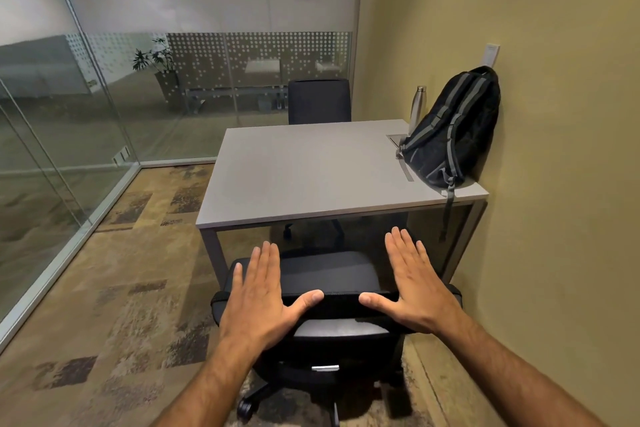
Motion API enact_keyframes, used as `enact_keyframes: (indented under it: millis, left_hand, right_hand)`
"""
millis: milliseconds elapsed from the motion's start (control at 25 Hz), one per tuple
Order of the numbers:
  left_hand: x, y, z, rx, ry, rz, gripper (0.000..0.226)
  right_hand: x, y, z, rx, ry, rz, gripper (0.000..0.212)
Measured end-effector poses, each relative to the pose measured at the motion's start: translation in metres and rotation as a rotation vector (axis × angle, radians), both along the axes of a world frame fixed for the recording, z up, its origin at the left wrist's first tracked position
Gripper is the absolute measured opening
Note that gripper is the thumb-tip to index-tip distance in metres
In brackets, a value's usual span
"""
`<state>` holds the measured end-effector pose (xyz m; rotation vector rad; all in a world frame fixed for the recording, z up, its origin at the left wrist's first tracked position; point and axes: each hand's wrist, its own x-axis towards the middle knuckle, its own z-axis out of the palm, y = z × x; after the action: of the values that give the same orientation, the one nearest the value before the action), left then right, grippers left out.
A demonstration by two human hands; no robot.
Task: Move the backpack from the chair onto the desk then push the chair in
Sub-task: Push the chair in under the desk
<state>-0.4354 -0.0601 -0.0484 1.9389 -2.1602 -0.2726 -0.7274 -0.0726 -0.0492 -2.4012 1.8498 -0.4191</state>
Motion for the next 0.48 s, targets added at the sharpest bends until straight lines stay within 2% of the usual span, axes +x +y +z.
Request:
enact_keyframes:
  millis: [480]
  left_hand:
    - [-0.046, -0.123, 0.0, 0.042, 0.004, 0.026, 0.127]
  right_hand:
    - [-0.044, -0.127, 0.01, 0.035, 0.031, 0.03, 0.127]
